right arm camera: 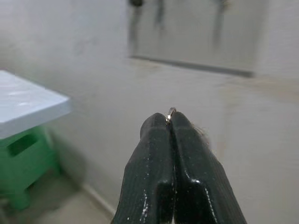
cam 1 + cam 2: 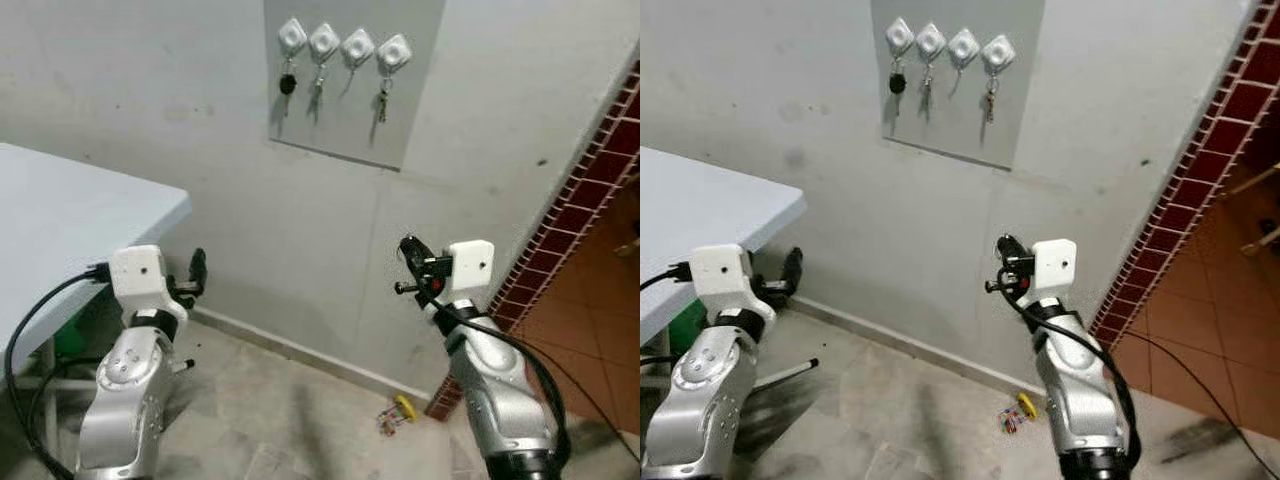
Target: Hang keys on a hook
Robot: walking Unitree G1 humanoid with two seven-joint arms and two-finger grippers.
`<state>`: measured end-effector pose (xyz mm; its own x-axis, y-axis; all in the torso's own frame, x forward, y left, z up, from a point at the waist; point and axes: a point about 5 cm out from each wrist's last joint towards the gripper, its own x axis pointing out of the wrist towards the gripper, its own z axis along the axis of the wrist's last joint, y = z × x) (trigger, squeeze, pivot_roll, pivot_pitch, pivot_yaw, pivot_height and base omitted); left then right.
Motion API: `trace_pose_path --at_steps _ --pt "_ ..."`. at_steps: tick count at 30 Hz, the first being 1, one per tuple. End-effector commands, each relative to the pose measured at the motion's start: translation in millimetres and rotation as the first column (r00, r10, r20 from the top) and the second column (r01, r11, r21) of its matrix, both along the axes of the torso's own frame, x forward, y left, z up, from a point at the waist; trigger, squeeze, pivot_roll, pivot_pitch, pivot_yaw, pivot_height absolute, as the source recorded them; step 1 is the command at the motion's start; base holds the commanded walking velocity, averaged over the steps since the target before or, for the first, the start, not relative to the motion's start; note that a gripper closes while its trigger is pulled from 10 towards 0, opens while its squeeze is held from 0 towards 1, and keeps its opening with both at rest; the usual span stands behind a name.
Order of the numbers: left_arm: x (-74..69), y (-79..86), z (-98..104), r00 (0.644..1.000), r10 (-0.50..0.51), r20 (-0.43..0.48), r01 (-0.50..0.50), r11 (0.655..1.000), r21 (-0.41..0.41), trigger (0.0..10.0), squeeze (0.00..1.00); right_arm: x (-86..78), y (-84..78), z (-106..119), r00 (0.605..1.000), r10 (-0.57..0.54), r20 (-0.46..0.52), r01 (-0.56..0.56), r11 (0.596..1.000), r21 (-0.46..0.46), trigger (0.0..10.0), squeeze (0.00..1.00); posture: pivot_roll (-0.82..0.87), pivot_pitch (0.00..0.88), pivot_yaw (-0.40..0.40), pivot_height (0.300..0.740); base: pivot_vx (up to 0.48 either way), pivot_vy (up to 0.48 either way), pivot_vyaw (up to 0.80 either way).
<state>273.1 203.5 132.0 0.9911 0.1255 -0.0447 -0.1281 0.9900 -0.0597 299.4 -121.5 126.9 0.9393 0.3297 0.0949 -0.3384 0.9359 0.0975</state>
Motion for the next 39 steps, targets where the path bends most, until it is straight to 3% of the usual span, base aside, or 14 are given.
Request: trace_pose_path --at_steps 1,18,39 --pt "1.5 -4.1 4.6 1.000 -0.013 0.011 0.013 1.000 -0.001 10.0 0.00 1.3 -6.2 8.8 0.999 -0.013 0.031 0.013 1.000 0.002 10.0 0.00 -0.06 0.000 -0.044 0.740 0.251 0.000 0.00" --pt "1.3 -4.5 4.7 1.000 -0.004 0.012 0.004 1.000 -0.018 10.0 0.00 1.3 -6.3 9.0 1.000 -0.006 0.029 0.006 1.000 0.003 10.0 0.00 -0.06 0.000 -0.047 0.740 0.146 0.000 0.00" --pt "2.1 -4.6 3.8 1.000 0.012 0.013 -0.011 0.999 -0.050 10.0 0.00 2.5 -7.4 10.0 1.000 -0.001 0.028 0.001 1.000 -0.004 10.0 0.00 -0.06 0.000 -0.055 0.740 0.307 0.000 0.00"
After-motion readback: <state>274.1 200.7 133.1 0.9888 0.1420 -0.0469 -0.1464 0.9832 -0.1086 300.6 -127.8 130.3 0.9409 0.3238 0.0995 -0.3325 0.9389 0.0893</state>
